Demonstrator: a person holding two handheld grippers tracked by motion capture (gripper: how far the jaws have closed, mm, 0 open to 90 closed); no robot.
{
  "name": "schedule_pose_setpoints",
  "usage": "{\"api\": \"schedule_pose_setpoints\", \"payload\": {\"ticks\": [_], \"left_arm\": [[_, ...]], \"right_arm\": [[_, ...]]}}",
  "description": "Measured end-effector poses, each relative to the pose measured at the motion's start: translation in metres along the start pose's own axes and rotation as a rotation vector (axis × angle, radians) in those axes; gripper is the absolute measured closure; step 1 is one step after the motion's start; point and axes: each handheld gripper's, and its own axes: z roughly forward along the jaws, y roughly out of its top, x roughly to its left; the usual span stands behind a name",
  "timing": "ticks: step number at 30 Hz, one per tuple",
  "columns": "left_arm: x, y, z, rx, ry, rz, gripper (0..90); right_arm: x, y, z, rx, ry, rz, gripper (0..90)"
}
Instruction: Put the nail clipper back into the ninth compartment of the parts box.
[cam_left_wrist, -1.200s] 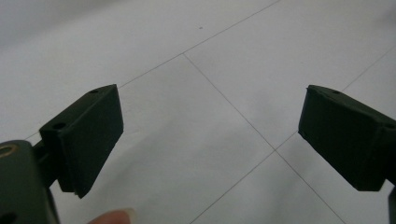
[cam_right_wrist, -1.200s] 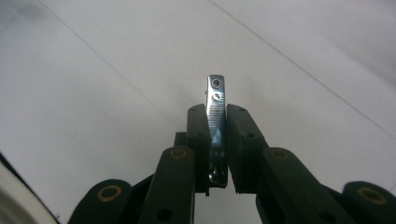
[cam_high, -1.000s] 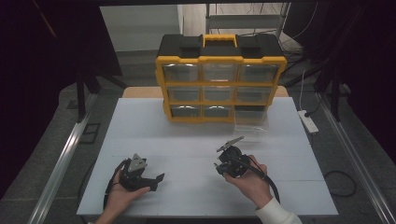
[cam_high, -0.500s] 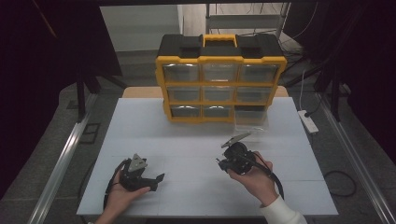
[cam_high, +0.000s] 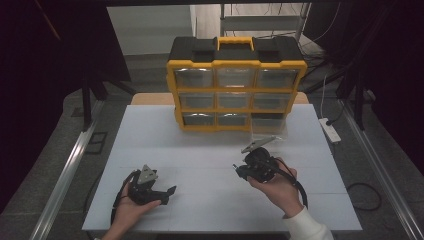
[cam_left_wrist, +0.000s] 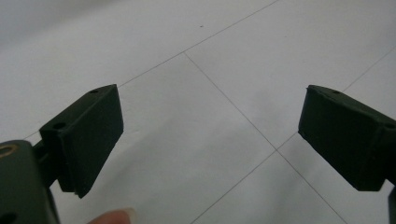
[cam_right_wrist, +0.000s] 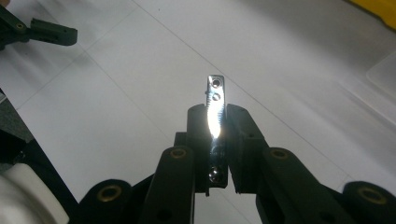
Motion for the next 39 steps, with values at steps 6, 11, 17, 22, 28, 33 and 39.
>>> {"api": "schedule_pose_setpoints", "payload": {"ticks": [6,11,17,22,28,33,39], "left_arm": [[0.000,0.000,0.000,0.000,0.000,0.000,7.5],[0.000,0.000,0.000,0.001,-0.002,-0.001,7.5],[0.000,0.000,0.000,0.000,-0.007,-0.003,7.5],[0.000,0.000,0.000,0.001,-0.006,-0.002,7.5],[0.000,0.000,0.000,0.002,-0.005,-0.002,7.5],[0.000,0.000,0.000,0.001,-0.005,-0.001,7.5],[0.000,0.000,0.001,0.003,-0.005,-0.002,7.5]], "right_arm": [[-0.002,0.004,-0.007,-0.025,-0.003,-0.005,79.7],[-0.006,0.008,-0.013,-0.048,-0.008,-0.002,79.6],[-0.007,0.013,-0.016,-0.065,-0.015,-0.012,79.7],[-0.009,0.017,-0.018,-0.073,-0.016,-0.016,79.7],[-0.013,0.021,-0.020,-0.080,-0.023,-0.015,79.7],[-0.019,0.022,-0.020,-0.082,-0.029,-0.005,79.7],[-0.028,0.024,-0.019,-0.082,-0.035,0.009,79.7]]}}
